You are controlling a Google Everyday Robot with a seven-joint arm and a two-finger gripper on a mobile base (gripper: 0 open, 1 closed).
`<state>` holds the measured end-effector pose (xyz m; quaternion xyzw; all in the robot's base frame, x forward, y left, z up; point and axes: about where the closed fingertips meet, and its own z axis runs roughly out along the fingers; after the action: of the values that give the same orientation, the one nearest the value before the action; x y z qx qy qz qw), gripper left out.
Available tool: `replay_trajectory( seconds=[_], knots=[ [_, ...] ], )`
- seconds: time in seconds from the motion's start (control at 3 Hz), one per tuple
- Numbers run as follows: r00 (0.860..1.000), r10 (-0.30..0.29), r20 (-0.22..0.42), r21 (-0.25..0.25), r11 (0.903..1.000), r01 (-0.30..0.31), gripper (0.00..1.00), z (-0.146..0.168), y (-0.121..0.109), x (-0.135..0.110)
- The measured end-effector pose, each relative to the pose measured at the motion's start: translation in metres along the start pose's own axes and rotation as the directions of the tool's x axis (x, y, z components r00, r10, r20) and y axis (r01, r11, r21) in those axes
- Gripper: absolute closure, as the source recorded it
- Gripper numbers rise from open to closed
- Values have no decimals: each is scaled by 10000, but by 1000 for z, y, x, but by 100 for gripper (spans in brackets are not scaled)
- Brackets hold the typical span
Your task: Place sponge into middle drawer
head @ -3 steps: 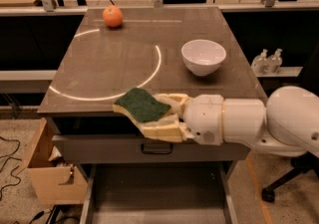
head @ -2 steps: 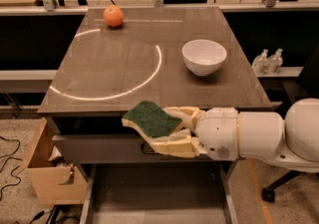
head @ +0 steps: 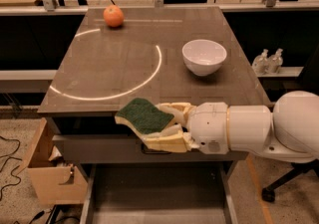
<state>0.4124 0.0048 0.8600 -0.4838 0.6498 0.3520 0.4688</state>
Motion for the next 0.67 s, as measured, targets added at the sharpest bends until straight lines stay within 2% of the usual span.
replay_trajectory(
  seconds=[0.33, 0.67],
  knots=[
    [9984, 12, -563, -286, 9996, -29, 100, 12, -13, 26],
    [9881, 174, -1529, -470, 9986, -249, 100, -3, -19, 80]
  ],
)
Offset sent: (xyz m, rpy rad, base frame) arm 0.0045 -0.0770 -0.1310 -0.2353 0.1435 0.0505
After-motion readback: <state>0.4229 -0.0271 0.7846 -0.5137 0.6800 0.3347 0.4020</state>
